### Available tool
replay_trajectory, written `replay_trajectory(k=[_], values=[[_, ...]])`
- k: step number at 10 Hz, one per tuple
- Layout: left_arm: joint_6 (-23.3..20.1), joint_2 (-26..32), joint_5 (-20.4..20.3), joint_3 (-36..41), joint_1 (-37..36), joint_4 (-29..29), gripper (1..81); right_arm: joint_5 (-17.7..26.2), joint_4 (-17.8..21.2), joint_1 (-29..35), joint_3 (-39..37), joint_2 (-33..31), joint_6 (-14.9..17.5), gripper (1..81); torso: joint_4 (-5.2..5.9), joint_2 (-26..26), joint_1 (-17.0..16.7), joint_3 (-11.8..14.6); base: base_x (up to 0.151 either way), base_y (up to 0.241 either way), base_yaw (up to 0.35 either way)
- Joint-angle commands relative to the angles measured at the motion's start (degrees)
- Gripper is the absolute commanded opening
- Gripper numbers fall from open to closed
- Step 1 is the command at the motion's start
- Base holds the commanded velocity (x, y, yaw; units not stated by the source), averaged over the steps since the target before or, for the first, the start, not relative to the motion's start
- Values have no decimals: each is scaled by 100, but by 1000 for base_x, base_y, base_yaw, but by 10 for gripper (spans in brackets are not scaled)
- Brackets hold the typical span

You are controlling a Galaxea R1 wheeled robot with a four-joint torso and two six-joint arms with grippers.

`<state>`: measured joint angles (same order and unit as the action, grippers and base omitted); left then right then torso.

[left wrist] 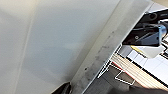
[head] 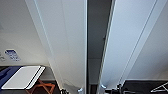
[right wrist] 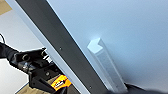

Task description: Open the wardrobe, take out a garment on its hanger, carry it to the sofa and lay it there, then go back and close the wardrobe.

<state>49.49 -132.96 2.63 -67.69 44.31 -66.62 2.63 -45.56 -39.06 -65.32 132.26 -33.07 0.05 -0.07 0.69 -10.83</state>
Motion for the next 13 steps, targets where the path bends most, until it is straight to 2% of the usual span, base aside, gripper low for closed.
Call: replay_trajectory(k=[1,7,13], values=[[122,-284,-1362,1294,-190,273,811,229,47,16,1084,260,-287,811,0,0,0,0,0,0,0],[113,-187,-1344,1425,-120,246,811,185,-313,-450,1224,-197,-287,811,0,0,0,2,0,0,0],[96,15,-1344,1566,-50,246,811,141,-410,-652,1268,-487,-287,811,0,0,0,7,0,0,0]])
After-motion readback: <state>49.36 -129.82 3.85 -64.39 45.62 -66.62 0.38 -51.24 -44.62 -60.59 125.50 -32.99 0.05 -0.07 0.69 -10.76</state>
